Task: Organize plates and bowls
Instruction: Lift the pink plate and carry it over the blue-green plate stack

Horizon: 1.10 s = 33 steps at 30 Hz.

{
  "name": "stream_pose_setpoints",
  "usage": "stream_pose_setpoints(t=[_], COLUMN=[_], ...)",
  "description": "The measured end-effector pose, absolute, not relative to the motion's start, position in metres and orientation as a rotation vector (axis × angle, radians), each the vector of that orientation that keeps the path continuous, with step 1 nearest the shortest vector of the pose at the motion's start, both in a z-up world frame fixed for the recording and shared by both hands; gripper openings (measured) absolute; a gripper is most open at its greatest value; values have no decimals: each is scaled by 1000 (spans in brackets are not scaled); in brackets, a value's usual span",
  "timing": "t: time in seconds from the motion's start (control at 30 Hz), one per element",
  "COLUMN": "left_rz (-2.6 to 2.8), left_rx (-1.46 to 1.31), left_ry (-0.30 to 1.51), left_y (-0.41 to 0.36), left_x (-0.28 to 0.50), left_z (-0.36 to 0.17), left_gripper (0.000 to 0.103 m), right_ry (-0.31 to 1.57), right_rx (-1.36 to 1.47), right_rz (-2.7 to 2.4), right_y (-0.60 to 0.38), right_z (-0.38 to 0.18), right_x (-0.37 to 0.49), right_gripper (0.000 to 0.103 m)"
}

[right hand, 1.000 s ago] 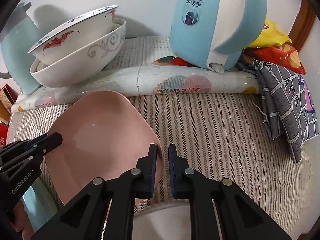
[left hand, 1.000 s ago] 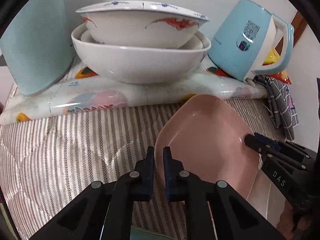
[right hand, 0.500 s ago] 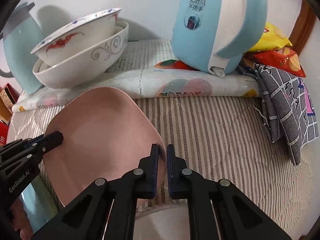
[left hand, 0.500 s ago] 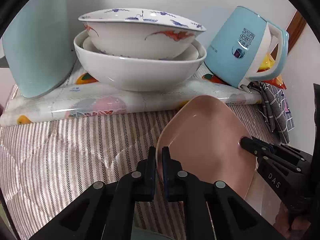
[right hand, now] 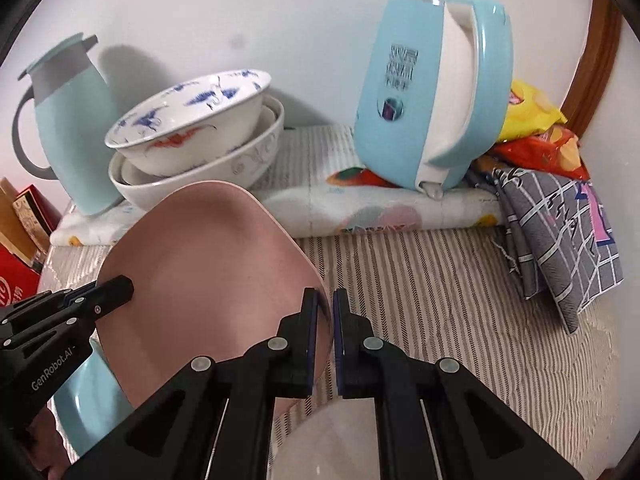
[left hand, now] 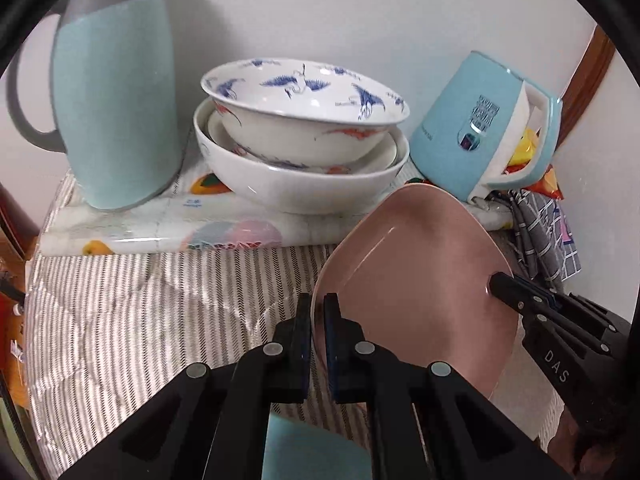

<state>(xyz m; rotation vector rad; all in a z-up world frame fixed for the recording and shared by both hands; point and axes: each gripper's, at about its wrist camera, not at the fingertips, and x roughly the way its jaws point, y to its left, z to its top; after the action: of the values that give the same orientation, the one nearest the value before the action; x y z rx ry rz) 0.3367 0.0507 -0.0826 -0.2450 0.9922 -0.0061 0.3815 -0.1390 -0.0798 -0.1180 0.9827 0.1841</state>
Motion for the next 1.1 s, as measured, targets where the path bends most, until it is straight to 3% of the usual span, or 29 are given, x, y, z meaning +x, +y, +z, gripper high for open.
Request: stream_pose_setpoints(t=[1.1], left_rz=[118], left_rx=[-338], left_ry=[1000], left_y=[123], left_x=[205], left_z=[-84], left_gripper=[7], right_ry=[978], right_rx=[-170], right_rz=[333], right_y=[-64], right_z=[-78], right_x=[275], right_gripper=[7])
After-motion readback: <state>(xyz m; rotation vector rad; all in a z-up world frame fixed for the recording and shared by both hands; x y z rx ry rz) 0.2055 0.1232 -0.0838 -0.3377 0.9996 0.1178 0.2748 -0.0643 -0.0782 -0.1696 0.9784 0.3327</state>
